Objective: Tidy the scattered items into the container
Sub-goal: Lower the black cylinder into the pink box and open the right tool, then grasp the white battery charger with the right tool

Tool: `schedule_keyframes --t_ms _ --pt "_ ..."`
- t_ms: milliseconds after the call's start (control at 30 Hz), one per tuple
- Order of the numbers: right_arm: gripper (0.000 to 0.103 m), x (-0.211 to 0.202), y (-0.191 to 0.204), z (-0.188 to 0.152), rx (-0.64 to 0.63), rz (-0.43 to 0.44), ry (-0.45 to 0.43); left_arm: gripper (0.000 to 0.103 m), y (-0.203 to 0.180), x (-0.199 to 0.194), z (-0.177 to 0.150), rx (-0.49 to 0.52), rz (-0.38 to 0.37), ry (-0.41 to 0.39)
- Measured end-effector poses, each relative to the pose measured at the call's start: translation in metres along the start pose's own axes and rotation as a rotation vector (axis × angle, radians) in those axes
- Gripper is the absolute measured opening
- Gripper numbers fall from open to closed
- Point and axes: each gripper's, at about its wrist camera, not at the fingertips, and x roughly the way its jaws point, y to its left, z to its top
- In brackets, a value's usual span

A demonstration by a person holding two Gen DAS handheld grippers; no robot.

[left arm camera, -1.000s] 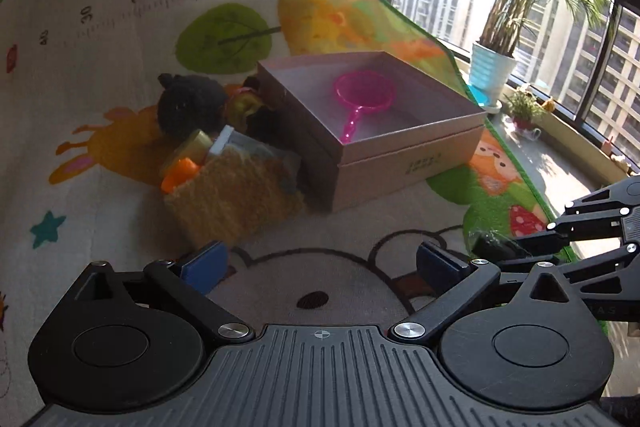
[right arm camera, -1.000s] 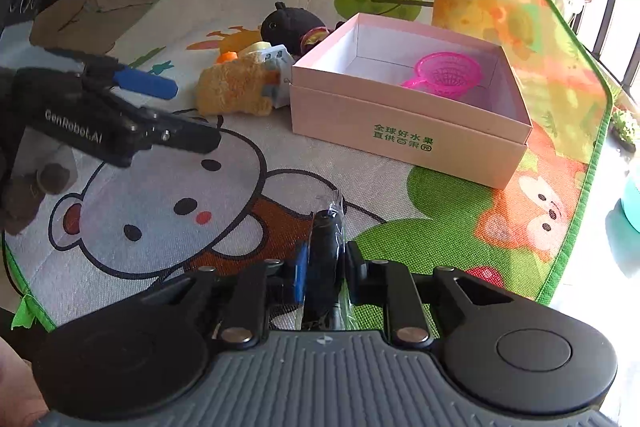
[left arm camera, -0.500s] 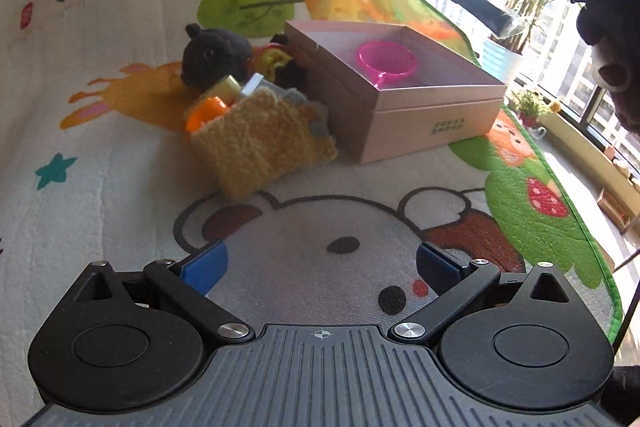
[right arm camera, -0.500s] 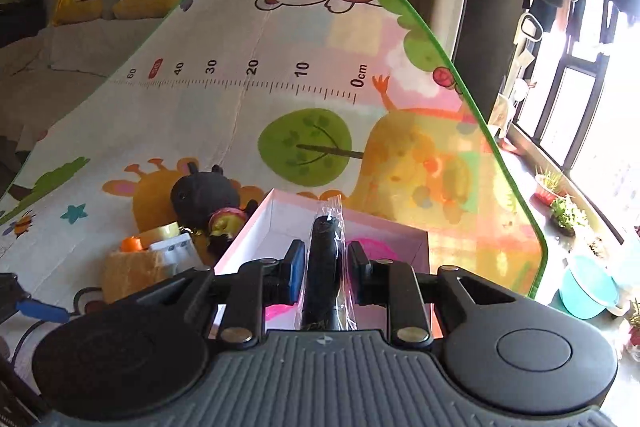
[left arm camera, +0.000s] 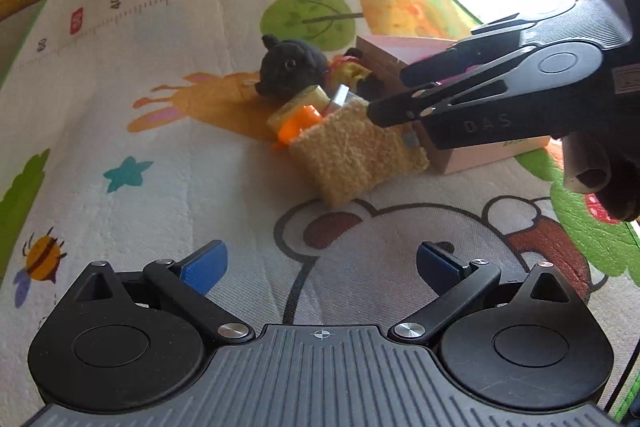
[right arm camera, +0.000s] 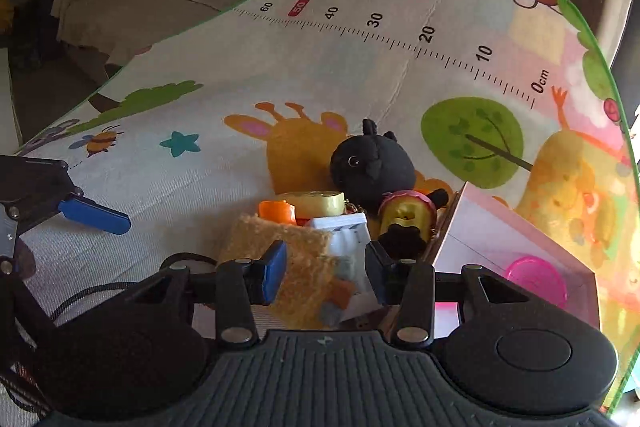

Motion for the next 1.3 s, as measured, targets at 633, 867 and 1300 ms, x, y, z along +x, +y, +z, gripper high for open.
schedule_keyframes --t_ms 633,867,1300 --pt "0.023 -0.011 0.016 -0.016 0.095 0.169 0.071 0.103 -0.016 -0.026 -0.011 0.135 -0.231 -0.035" --pt "0.023 0.031 0.025 -0.005 -0.061 -0.118 0.050 0.103 -0.021 -0.020 -0.009 0.108 -0.172 -0.032" --pt "0.011 -0.035 0.034 -0.045 -0.119 -0.009 0.011 0.103 -0.001 -0.023 -0.011 0.102 -0.115 -0.001"
